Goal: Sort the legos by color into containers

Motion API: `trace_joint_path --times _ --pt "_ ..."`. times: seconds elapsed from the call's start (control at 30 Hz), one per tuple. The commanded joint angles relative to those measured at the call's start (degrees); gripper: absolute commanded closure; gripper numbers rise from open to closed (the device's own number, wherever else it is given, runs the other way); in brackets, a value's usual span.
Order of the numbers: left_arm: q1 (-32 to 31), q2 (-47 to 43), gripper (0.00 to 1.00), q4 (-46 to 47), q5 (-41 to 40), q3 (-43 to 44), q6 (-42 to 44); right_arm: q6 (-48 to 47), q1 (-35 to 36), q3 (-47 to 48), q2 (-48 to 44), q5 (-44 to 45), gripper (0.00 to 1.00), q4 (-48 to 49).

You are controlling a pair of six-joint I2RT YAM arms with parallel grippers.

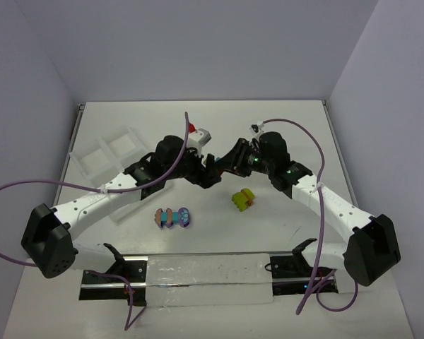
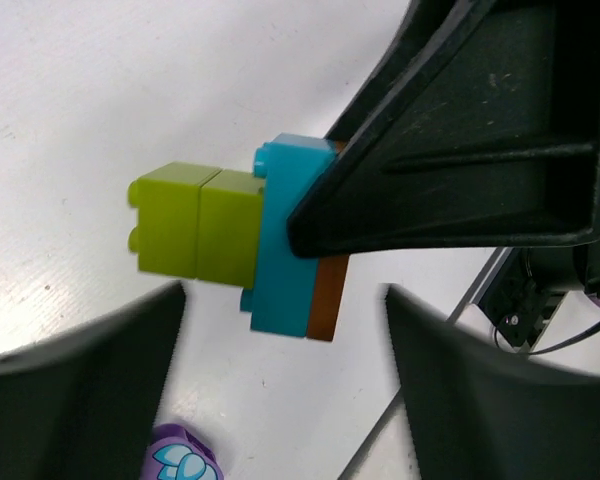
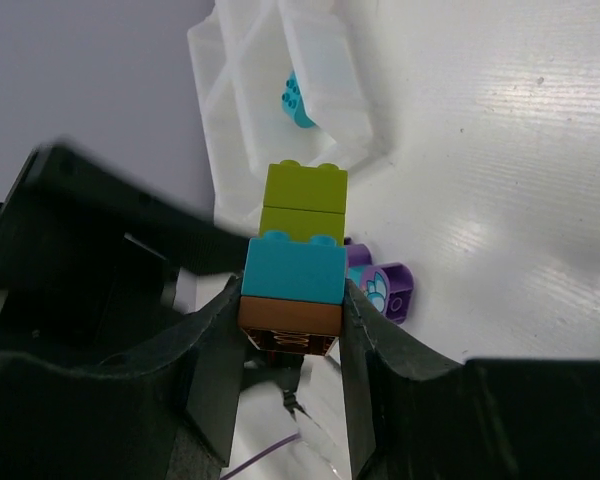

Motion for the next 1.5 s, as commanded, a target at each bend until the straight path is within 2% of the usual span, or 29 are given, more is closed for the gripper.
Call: trace_joint_path --times 0.0,0.1,0.2,0.37,0.5,0.53,0.6,0.7,0.8,1.1,1.47 --pt "-0.06 -3.12 0.01 -2.36 -4.03 2.21 -1.03 -1.43 0.16 -0.75 -1.88 2.05 1.0 2.13" --pt "0.43 -6.84 0.01 -5.35 -7.63 1.45 -1.21 -3.26 -0.77 -1.45 -3.13 2.14 1.0 1.58" --pt "4.01 -10.98 0.01 -5.83 -6.81 0.25 -1.81 -5.51 -1.89 -2.48 -4.9 0.17 1.0 2.33" --pt "15.58 -14.98 0.01 -0.13 4.36 -3.51 -9.42 -11.98 -3.09 -4.77 -8.53 -8.41 1.0 6.87" --pt "20.94 -12.39 0.02 12.31 20.85 -6.74 -20.0 -15.69 -3.09 -7.32 -12.88 -13.23 1.0 11.37" --pt "21.03 -12.18 0.02 13.01 21.19 -7.37 -21.09 -16.04 -3.09 -7.85 -13.6 -13.93 1.0 11.62" --pt "21.8 -9.81 0.01 20.97 29.5 -9.87 -23.33 -16.95 -3.09 -8.34 -15.22 -15.63 1.0 13.46" --pt "22.08 -7.7 0.01 28.1 37.75 -11.92 -25.47 -19.51 -3.03 -7.49 -16.16 -18.8 1.0 12.78" --pt "22.08 -7.19 0.01 32.4 42.74 -12.66 -26.59 -21.36 -3.09 -6.86 -16.2 -21.69 1.0 11.96" --pt "22.08 -7.77 0.01 40.47 50.14 -13.78 -29.77 -23.57 -3.09 -5.73 -14.9 -26.86 1.0 11.71" --pt "18.25 -3.94 0.02 38.64 53.91 -11.19 -25.97 -22.47 -3.07 -4.46 -12.79 -32.37 1.0 14.87"
